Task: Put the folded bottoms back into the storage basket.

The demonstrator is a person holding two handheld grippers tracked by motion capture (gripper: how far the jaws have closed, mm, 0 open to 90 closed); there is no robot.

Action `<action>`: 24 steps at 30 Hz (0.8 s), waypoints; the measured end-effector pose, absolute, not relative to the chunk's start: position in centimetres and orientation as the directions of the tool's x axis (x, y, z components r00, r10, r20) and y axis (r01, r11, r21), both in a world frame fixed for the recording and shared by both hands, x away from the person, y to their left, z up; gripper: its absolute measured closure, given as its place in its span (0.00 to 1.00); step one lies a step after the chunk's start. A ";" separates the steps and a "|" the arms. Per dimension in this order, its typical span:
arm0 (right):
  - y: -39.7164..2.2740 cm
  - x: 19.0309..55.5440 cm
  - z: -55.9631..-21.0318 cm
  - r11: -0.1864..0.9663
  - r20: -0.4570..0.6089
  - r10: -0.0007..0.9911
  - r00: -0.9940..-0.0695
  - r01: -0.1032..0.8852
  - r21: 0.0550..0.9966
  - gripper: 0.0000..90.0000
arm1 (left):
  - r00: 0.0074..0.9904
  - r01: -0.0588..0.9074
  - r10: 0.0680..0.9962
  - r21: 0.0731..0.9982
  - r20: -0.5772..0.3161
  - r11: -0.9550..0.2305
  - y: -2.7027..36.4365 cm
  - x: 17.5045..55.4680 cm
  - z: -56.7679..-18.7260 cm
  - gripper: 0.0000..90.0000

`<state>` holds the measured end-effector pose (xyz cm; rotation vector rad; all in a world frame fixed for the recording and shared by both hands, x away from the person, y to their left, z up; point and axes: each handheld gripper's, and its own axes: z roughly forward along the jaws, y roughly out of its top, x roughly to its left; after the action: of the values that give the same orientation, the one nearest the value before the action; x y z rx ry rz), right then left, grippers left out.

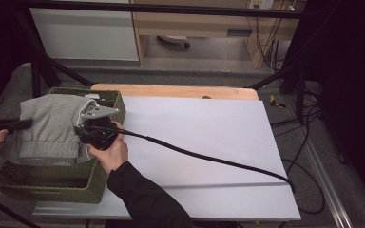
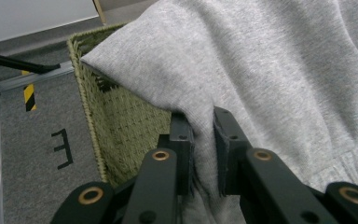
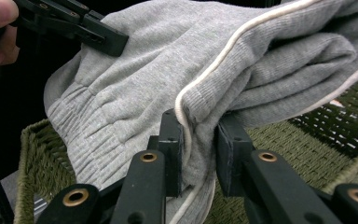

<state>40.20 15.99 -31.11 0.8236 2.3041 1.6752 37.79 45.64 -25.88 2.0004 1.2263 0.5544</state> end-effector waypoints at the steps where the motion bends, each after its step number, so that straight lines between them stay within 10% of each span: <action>1: 16.0 40.2 -31.3 0.216 0.175 0.526 -0.832 0.330 0.919 0.83 | 0.456 0.583 0.890 0.758 -0.006 -0.293 45.7 37.8 -26.0 0.88; 24: 17.0 40.3 -34.6 0.270 0.179 0.529 -0.830 0.364 0.891 0.83 | 0.447 0.630 0.893 0.726 -0.048 -0.276 46.1 38.3 -30.3 0.88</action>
<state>40.34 17.03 -34.63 0.8430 2.3763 1.6019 38.31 46.06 -30.29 2.0121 1.2726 0.4905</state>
